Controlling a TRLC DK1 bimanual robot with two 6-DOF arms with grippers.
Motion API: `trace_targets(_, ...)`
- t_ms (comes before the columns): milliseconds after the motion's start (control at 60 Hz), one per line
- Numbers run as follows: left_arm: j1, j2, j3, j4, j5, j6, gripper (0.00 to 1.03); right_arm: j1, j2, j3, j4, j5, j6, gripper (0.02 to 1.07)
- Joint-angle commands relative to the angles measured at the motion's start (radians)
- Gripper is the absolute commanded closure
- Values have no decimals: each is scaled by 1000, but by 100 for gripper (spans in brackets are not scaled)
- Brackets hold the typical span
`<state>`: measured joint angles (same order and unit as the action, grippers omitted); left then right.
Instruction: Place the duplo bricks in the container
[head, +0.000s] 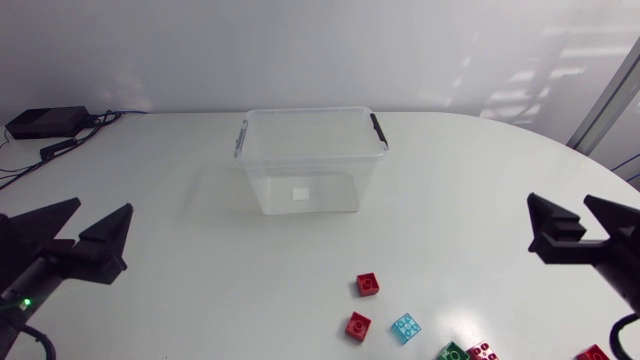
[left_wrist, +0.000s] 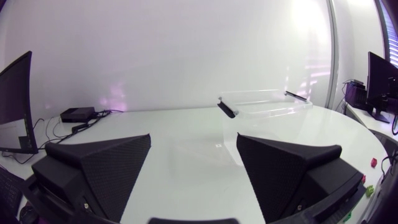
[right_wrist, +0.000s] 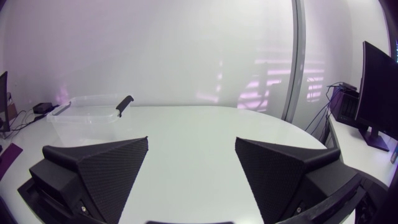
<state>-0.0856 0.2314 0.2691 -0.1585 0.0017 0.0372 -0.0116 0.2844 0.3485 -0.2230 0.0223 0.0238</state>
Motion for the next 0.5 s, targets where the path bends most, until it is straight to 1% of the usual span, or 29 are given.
trace_targets(0, -25, 140, 120, -53, 3, -40, 8, 7, 108, 92, -33, 2, 38, 6)
trace_targets(83, -40, 301, 217, -115, 6, -56, 8, -4, 208, 172, -84, 14, 57, 6)
trace_targets(150, -54, 427, 306, -191, 4, -39, 8, -16, 288, 239, -145, 14, 71, 6)
trace_targets(167, -59, 490, 349, -233, 6, -19, 8, -25, 312, 257, -164, 14, 76, 6)
trace_targets(200, -65, 572, 409, -283, 6, 26, 8, -45, 348, 288, -197, 14, 76, 6)
trace_targets(283, -102, 723, 521, -392, 6, 79, 8, -113, 432, 356, -291, -18, 76, 6)
trace_targets(333, -115, 776, 556, -418, 7, 121, 8, -166, 495, 400, -371, -39, 73, 6)
trace_targets(417, -144, 829, 576, -421, 57, 170, 8, -254, 599, 454, -457, -44, 45, 6)
trace_targets(483, -166, 859, 588, -423, 75, 179, 7, -337, 680, 500, -538, -45, 11, 6)
